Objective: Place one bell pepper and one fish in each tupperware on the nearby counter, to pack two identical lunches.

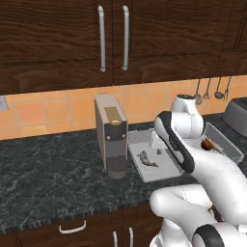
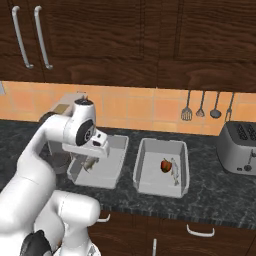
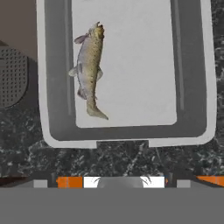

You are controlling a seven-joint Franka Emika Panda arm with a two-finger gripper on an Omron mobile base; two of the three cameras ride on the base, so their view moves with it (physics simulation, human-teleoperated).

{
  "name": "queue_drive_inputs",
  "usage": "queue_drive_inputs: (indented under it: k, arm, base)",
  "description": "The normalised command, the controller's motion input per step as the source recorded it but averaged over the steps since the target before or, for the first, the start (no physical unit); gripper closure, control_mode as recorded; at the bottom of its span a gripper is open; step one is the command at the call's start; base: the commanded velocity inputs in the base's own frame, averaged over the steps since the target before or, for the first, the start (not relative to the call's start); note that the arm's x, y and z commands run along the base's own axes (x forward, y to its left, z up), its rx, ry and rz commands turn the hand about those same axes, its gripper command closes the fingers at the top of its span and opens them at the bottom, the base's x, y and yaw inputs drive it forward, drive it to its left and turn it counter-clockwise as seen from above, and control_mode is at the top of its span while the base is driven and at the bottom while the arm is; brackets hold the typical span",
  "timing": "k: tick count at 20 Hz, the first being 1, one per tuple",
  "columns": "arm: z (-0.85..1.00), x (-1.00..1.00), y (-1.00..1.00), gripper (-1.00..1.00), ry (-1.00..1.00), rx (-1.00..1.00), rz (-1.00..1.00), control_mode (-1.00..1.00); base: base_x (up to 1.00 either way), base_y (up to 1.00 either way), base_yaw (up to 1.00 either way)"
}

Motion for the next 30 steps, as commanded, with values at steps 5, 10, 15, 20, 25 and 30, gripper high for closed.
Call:
queue_drive_inputs:
  k: [5,10,15,20,25,30]
  arm:
    - [0.45,-1.00,0.00,-1.00,-0.02,0.00,0.00,-1.00]
    - [0.47,-1.00,0.00,-1.00,-0.11,-0.02,0.00,-1.00]
    - [0.12,-0.35,0.00,-1.00,-0.13,0.00,0.00,-1.00]
    - [0.00,0.00,0.00,-1.00,0.00,0.00,0.00,1.00]
    - [0.00,0.00,0.00,-1.00,0.00,0.00,0.00,1.00]
    - [0.00,0.00,0.00,-1.00,0.00,0.00,0.00,1.00]
  base:
    - [0.00,0.00,0.00]
    - [0.00,0.00,0.00]
    - [0.00,0.00,0.00]
    - [-0.41,-0.30,-0.11]
    - [-0.76,-0.81,-0.33]
    - [-0.34,-1.00,-0.41]
